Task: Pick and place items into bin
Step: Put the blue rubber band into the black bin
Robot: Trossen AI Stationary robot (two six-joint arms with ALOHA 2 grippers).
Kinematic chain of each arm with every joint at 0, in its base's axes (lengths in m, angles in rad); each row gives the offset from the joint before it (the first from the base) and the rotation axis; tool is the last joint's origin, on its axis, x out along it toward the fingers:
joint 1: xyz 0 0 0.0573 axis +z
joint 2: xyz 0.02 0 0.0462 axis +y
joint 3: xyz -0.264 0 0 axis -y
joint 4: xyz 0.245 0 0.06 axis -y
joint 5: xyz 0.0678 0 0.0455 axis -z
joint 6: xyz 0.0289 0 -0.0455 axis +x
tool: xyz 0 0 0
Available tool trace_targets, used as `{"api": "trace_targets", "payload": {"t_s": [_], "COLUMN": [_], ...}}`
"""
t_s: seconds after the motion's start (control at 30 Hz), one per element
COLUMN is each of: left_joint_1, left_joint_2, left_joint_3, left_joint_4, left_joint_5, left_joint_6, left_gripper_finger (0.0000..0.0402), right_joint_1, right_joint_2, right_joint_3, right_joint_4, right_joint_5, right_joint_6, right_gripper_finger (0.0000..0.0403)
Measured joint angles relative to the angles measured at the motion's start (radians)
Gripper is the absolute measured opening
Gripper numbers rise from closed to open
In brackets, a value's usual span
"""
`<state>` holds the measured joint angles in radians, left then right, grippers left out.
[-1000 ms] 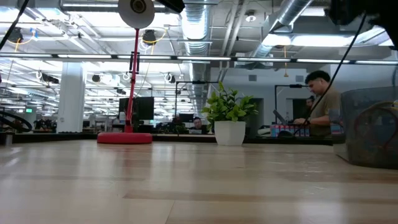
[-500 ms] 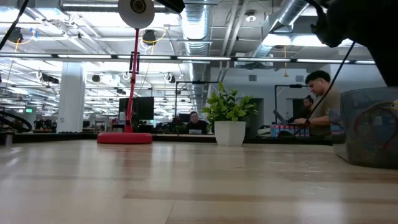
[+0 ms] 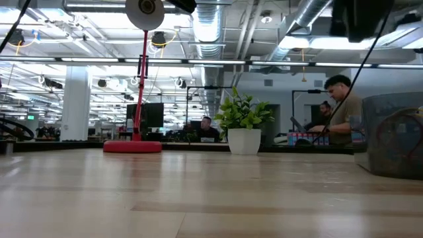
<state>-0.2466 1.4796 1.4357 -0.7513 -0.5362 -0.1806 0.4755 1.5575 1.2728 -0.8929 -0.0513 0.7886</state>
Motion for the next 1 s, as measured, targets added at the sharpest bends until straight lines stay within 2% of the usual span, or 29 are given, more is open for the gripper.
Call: {"api": "trace_targets", "payload": {"t_s": [0.13,0.3,0.4,0.57,0.77,0.87,1.0], "left_joint_1": [0.0,0.0,0.0,0.0,0.0,0.0,0.004], "left_joint_2": [0.0,0.0,0.0,0.0,0.0,0.011,0.046], "left_joint_3": [0.0,0.0,0.0,0.0,0.0,0.001,0.002], "left_joint_4": [0.0,0.0,0.0,0.0,0.0,0.0,0.011], "left_joint_5": [0.0,0.0,0.0,0.0,0.0,-0.001,0.014], "left_joint_6": [0.0,0.0,0.0,0.001,0.029,0.066,0.093], "left_gripper_finger": [0.0073,0.0073,0.0073,0.0073,0.0073,0.0073,0.0073], "right_joint_1": [0.029,0.057,0.094,0.156,0.217,0.239,0.258], "right_joint_2": [0.001,0.001,0.001,0.002,0.002,0.002,0.002], "right_joint_3": [-0.001,-0.016,-0.053,-0.142,-0.174,-0.204,-0.233], "right_joint_4": [0.068,0.077,0.143,0.334,0.37,0.424,0.519], "right_joint_5": [0.009,0.039,0.044,0.07,0.186,0.207,0.211], "right_joint_6": [-0.121,-0.133,-0.133,-0.07,0.015,-0.093,-0.369], "right_gripper_finger": [0.0102,0.0102,0.0102,0.0102,0.0102,0.0102,0.0102]}}
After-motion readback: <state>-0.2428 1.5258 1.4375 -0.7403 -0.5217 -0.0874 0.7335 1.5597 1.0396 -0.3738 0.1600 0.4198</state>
